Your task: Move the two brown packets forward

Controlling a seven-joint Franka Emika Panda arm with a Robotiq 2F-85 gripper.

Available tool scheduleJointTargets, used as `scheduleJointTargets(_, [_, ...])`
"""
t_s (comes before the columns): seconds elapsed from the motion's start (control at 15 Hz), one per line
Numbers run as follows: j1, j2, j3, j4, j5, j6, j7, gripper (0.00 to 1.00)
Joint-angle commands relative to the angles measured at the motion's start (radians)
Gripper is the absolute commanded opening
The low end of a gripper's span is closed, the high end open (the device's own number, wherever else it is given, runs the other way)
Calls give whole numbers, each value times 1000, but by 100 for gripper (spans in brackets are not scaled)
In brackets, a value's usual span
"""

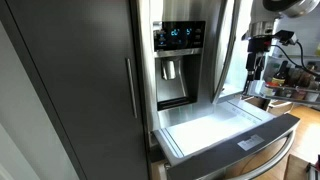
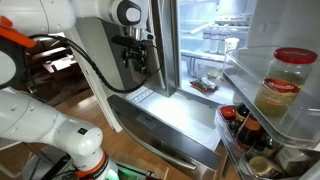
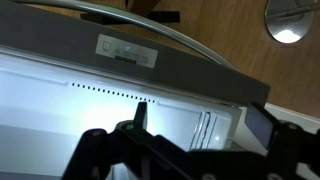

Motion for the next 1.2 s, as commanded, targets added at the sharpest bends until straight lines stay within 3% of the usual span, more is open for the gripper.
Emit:
scheduleJointTargets(0.0, [-28,4,22,2,8,-3,-9,100])
scheduleJointTargets(0.27, [-29,-10,20,-7,-12,1,-33,100])
scheduleJointTargets(0.67, [-126,-96,-6,-97,-397,40,-160,100])
scheduleJointTargets(0.87, [-180,-111,-43,-145,-565,193,-130,100])
scheduleJointTargets(1.0, [-214,-100,-74,-173,-603,343,-74,100])
scheduleJointTargets(1.07, [-195,-81,-54,-118,-555,243,-123,100])
scheduleJointTargets(1.13, [-206,-79,-62,-126,-560,267,-123,100])
